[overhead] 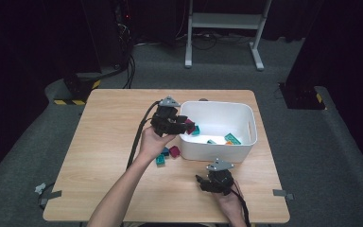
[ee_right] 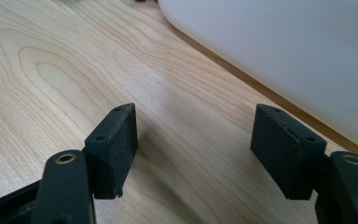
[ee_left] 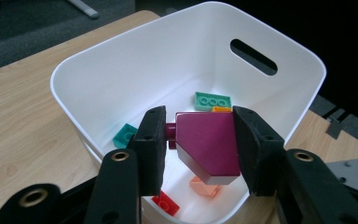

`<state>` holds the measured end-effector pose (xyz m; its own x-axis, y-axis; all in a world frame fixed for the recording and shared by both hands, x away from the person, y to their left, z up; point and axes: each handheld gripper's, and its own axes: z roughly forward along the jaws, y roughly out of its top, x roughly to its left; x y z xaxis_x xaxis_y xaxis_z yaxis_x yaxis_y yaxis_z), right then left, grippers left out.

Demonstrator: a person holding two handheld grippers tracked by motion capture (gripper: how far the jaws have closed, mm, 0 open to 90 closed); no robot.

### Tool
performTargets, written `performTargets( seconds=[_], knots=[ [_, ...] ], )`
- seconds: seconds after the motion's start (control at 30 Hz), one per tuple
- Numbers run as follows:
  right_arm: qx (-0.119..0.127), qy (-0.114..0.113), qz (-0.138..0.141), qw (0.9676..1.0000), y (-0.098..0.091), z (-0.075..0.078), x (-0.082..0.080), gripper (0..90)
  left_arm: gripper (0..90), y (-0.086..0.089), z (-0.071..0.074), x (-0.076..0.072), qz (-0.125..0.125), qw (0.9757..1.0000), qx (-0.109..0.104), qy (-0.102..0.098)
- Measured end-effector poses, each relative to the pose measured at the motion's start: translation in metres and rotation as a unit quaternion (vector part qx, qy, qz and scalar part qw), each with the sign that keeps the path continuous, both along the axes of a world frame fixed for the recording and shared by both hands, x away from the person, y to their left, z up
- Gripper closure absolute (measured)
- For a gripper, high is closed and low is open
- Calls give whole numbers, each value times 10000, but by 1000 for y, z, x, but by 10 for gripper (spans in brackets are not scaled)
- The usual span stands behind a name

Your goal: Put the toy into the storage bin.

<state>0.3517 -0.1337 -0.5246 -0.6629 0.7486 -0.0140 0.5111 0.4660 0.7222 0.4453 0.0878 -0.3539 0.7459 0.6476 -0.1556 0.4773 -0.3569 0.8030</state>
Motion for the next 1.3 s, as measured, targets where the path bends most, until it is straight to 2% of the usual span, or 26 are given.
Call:
performTargets(
  seconds=[0.07, 0.17, 0.33, 0.87, 1.3],
  knots=[
    [1, 1, -5, 10000, 0, 0, 0, 316, 560, -6, -3, 2, 43, 9999, 113, -19],
    [3, 3, -7, 10000, 0, 0, 0, 316, 522, -8, -5, 3, 49, 9999, 130, -8],
    [4, 5, -6, 10000, 0, 0, 0, 314, 475, -8, -5, -2, 116, 9996, 221, -159],
    [-6, 0, -5, 10000, 0, 0, 0, 313, 431, 31, -8, -17, 375, 9991, 68, -199],
    [-3, 4, -7, 10000, 0, 0, 0, 313, 424, 50, -17, -26, 569, 9982, 76, -185]
  ],
)
